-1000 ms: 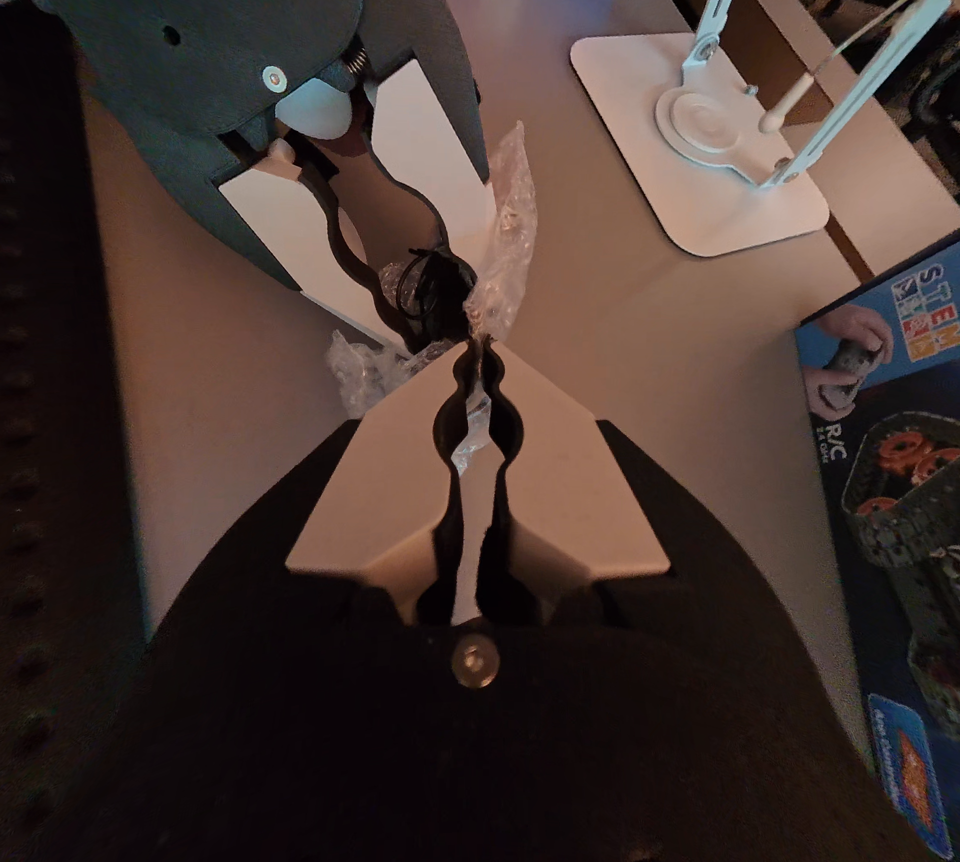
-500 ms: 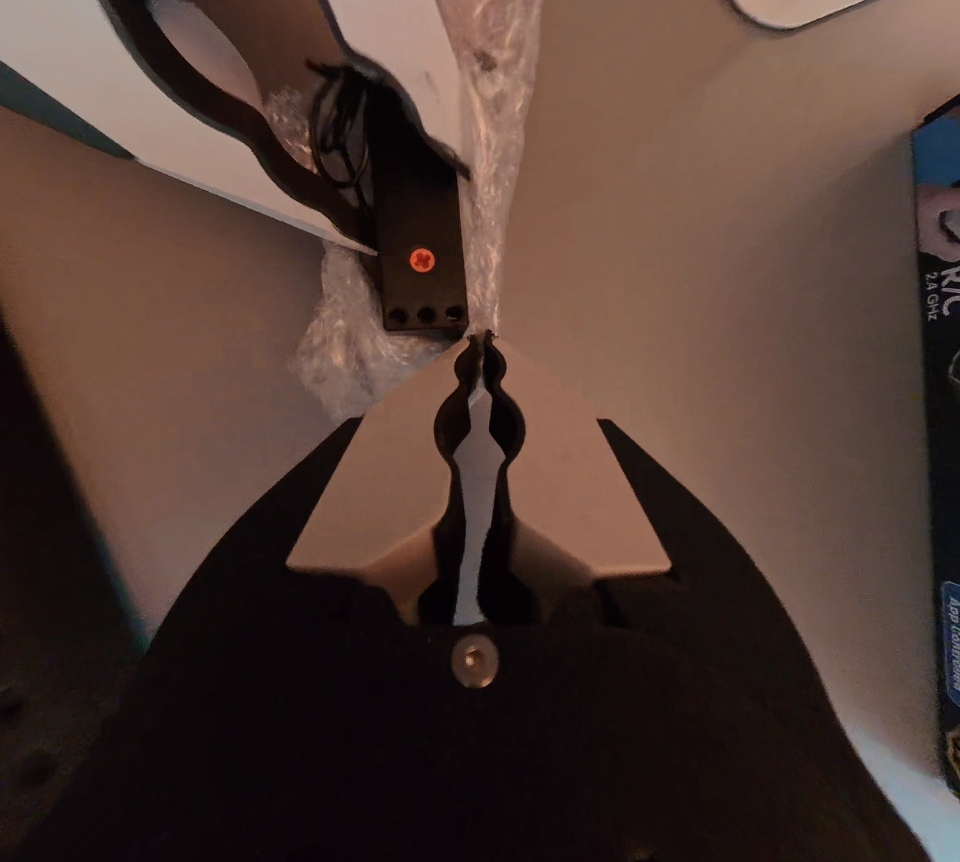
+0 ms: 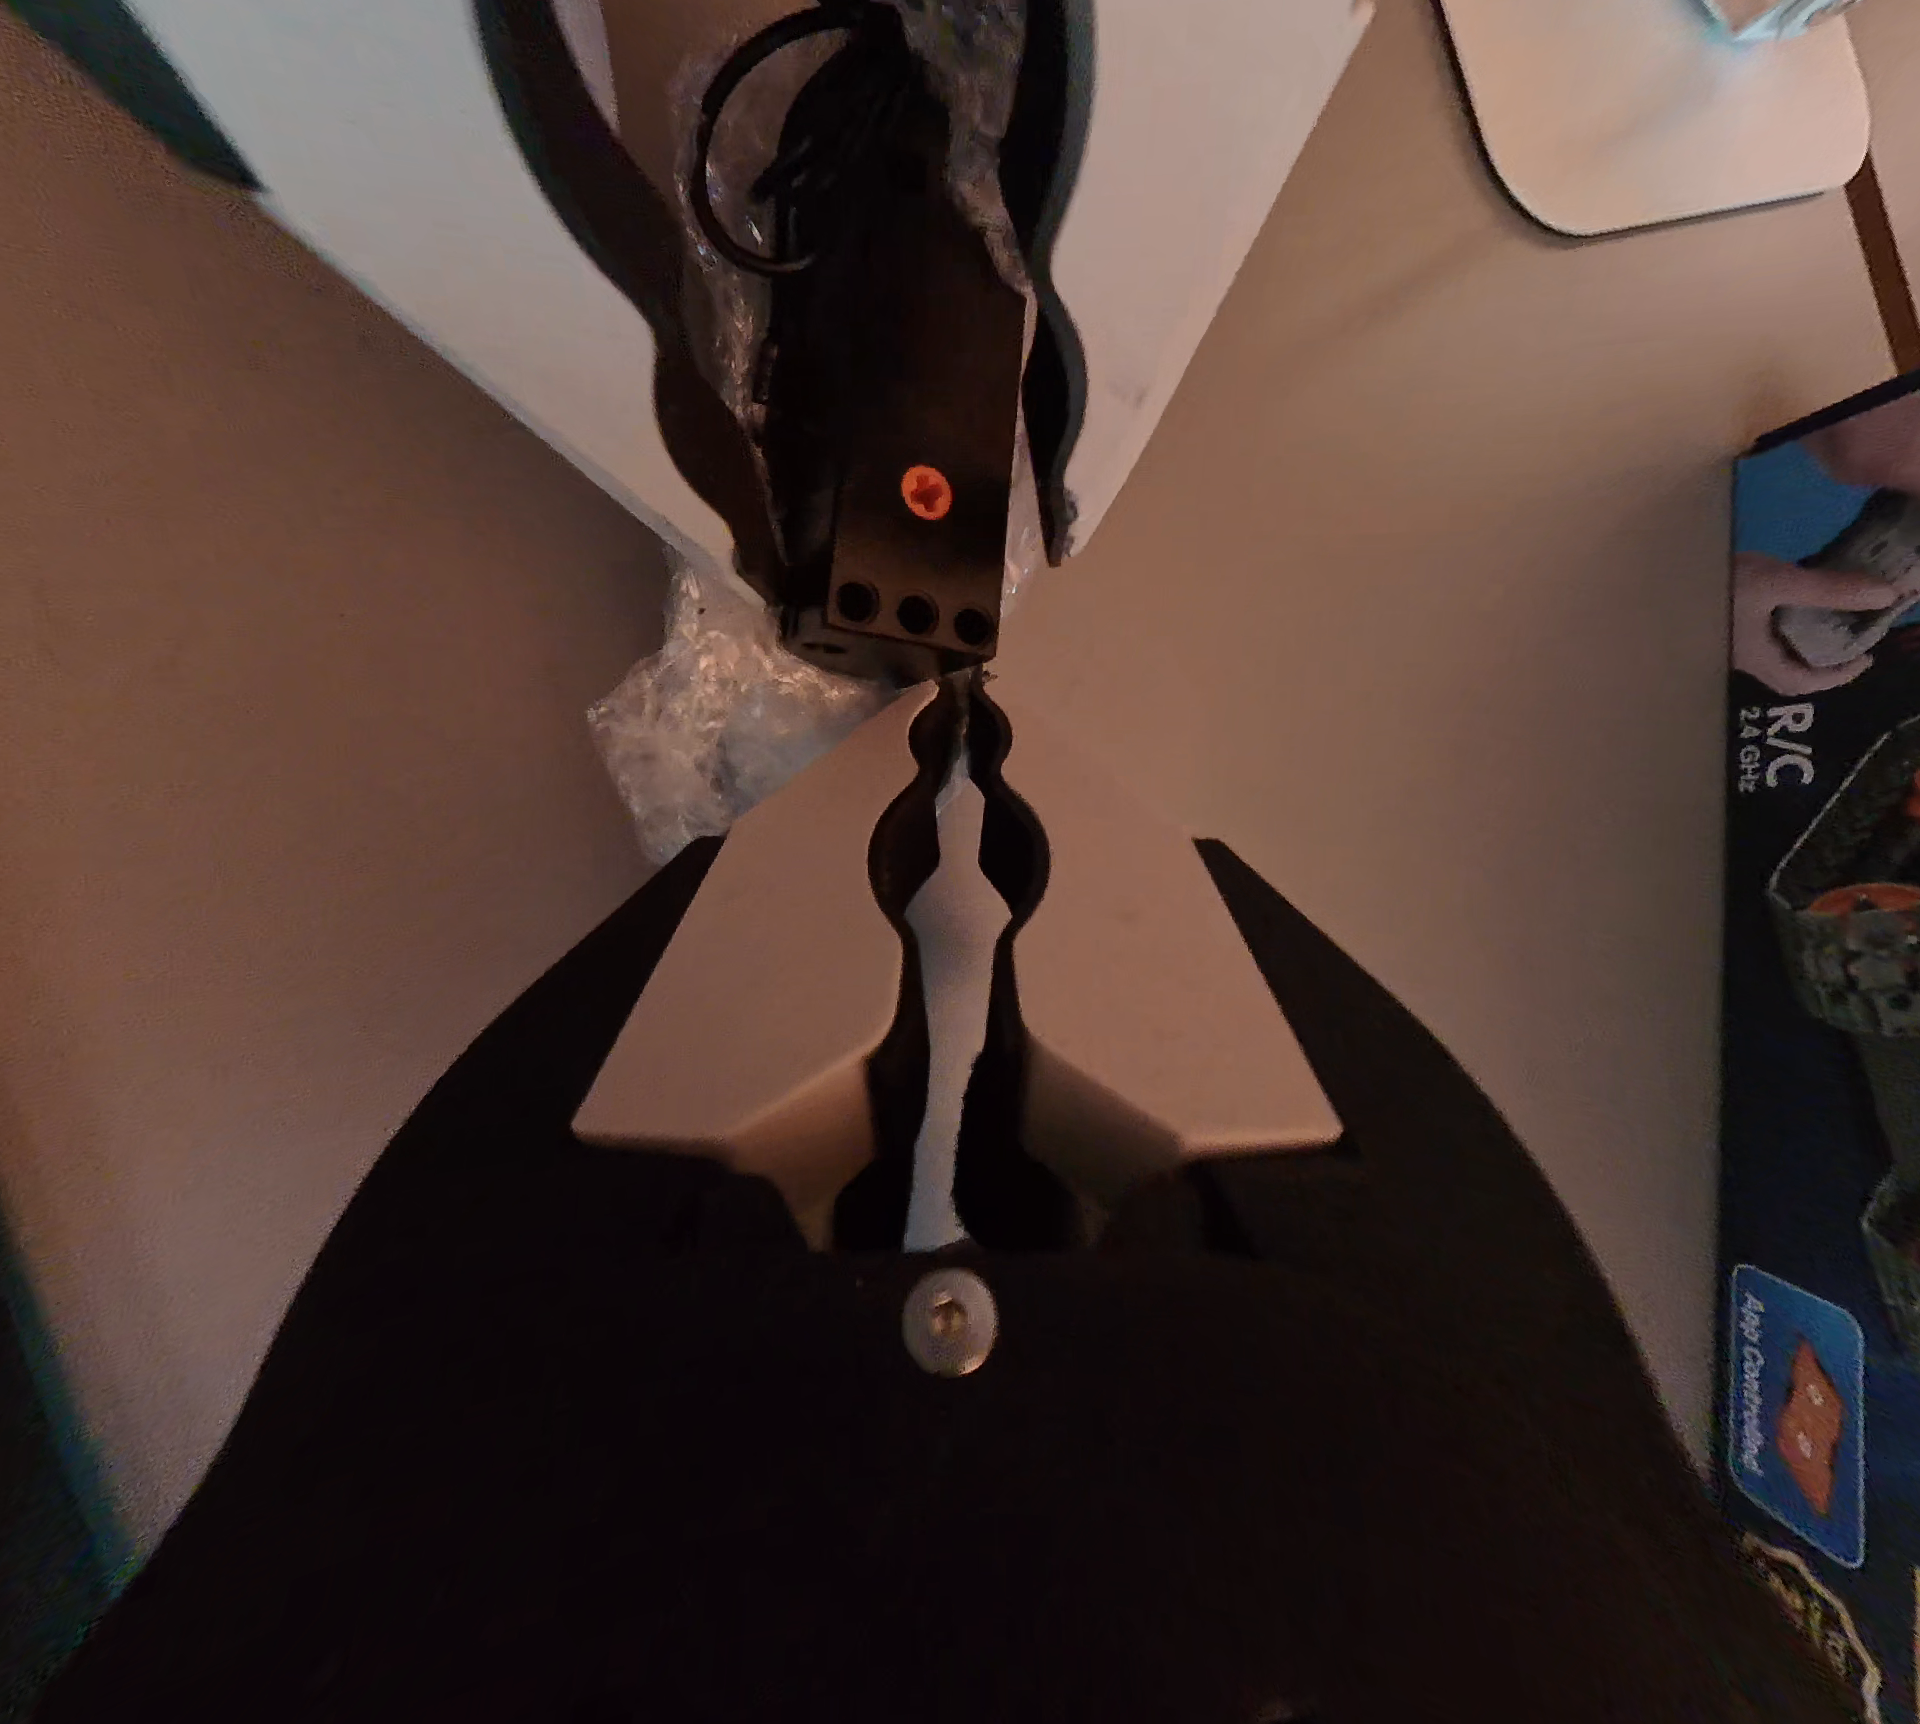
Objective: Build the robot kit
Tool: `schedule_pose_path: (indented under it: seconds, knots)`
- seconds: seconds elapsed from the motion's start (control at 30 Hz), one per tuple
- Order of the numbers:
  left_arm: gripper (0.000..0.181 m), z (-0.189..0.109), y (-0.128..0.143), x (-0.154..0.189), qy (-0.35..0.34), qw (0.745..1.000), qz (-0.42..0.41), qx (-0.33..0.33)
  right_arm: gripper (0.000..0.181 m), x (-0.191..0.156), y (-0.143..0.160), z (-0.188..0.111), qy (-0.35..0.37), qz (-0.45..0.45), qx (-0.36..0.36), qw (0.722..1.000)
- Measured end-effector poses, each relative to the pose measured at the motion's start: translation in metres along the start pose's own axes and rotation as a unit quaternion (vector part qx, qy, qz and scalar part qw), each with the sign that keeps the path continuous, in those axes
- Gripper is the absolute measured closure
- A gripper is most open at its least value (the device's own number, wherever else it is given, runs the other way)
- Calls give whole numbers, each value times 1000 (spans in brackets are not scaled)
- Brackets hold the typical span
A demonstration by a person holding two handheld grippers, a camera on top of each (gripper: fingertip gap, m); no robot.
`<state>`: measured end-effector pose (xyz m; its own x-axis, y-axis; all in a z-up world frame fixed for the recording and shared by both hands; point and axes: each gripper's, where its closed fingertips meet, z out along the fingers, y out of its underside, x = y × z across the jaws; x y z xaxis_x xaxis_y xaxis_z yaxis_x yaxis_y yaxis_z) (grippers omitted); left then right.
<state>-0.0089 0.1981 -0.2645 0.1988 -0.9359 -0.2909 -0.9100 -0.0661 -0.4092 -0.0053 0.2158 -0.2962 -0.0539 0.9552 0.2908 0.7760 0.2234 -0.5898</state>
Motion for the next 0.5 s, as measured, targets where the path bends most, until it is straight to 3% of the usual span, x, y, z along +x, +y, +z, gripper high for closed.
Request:
schedule_pose_path:
  seconds: [0.23, 0.4, 0.5]
  knots:
    - [150, 3, -1, 5, 2, 1000, 13, 11, 181, 0, -4, -2, -11, 0, 25, 1000]
    - [156, -7, -7, 12, -20, 995, -35, 96, 181, -1, -8, -7, -74, 102, 64, 990]
    - [157, -12, -10, 12, -48, 989, -49, 129, 181, 1, -11, -11, -81, 109, 75, 988]
